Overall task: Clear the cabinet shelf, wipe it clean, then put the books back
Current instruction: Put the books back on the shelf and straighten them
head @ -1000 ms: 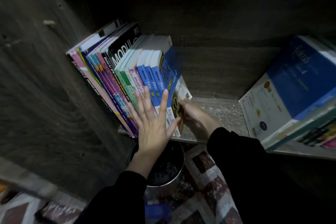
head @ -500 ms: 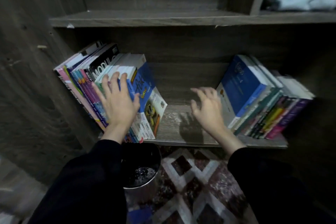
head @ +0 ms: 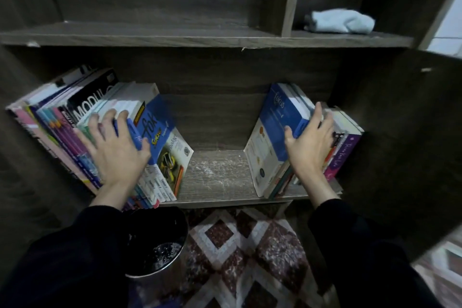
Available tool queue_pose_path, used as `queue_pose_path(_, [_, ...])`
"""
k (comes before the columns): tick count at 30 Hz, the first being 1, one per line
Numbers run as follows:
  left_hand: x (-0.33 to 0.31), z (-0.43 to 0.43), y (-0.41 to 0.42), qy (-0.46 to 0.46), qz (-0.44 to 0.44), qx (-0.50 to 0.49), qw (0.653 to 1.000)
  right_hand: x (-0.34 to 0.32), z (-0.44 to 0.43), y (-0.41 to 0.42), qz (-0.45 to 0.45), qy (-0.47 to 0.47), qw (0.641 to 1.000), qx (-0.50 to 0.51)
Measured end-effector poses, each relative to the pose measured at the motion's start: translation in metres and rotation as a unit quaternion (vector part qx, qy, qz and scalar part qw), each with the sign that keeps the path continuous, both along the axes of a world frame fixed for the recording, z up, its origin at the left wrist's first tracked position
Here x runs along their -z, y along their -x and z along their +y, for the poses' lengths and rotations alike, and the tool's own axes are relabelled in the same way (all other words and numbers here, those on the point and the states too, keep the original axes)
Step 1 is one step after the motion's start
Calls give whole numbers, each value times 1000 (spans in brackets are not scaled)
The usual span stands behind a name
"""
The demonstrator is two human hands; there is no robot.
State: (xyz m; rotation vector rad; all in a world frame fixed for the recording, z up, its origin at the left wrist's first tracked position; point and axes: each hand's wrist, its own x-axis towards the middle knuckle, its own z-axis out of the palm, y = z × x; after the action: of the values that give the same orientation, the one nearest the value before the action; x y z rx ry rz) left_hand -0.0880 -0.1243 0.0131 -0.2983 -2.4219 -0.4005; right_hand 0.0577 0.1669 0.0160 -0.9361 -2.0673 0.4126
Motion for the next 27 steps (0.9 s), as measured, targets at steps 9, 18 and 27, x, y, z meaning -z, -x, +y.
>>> queue_pose_path(9, [2, 0, 2, -6, 3, 8, 1000, -8, -6, 5, 80, 58, 993, -66])
queue_pose_path(18, [1, 0, 2, -5, 5, 6, 1000, -8, -10, 11, 2, 57, 993, -106])
queue_pose_path(27, [2, 0, 3, 1, 4, 0, 1000, -7, -7, 8, 34, 68, 994, -80])
